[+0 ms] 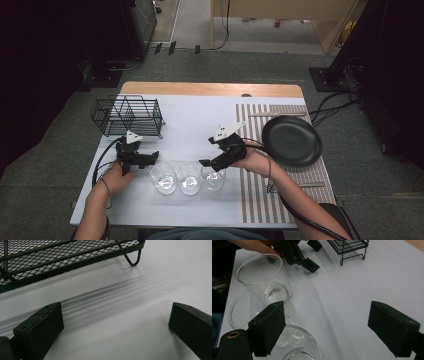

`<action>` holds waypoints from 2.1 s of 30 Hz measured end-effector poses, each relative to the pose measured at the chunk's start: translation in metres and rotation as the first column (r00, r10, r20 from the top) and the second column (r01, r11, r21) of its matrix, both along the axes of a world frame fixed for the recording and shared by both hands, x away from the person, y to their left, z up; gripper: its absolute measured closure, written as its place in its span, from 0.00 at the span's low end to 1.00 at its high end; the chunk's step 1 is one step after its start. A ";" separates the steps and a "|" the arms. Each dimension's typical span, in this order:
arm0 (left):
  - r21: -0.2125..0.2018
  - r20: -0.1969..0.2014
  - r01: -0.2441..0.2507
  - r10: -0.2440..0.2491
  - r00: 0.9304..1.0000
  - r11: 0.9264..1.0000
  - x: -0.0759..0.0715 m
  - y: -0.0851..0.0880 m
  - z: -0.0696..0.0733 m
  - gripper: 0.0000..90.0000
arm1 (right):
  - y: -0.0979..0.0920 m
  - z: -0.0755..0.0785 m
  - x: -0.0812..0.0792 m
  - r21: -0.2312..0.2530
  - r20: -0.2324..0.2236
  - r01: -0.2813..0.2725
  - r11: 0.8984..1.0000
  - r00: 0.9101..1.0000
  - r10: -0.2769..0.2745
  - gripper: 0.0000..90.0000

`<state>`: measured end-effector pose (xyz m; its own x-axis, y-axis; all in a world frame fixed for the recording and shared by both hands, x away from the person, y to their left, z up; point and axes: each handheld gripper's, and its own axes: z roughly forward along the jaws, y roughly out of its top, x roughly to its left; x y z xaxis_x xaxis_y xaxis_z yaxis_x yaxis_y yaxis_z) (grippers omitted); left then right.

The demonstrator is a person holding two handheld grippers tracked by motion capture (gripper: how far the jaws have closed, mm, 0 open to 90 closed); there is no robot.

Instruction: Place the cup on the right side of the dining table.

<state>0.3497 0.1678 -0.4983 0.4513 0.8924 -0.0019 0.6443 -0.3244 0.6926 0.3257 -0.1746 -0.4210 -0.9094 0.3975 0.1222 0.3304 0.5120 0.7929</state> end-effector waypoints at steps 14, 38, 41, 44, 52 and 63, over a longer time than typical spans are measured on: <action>0.000 0.000 0.000 0.000 1.000 1.000 0.000 0.000 0.000 0.00 | 0.005 -0.001 -0.006 0.011 -0.023 -0.079 0.997 0.997 0.080 0.16; 0.000 0.000 0.000 0.000 1.000 1.000 0.000 0.000 0.000 0.00 | 0.011 -0.007 -0.015 0.006 -0.024 -0.192 0.981 0.981 0.192 0.16; 0.001 0.000 0.000 0.000 1.000 1.000 0.000 0.000 0.000 0.00 | 0.011 -0.008 -0.015 0.006 -0.027 -0.210 0.978 0.977 0.210 0.16; 0.000 0.000 0.000 0.000 1.000 1.000 0.000 0.000 0.000 0.00 | 0.012 -0.010 -0.017 -0.001 -0.029 -0.231 0.973 0.972 0.231 0.16; 0.000 0.000 0.000 0.000 1.000 1.000 0.000 0.000 0.000 0.00 | 0.013 -0.016 -0.017 -0.013 -0.041 -0.259 0.966 0.965 0.258 0.16; 0.001 0.000 0.000 0.000 1.000 1.000 0.000 0.000 0.000 0.00 | 0.012 -0.021 -0.018 -0.025 -0.052 -0.294 0.956 0.955 0.292 0.16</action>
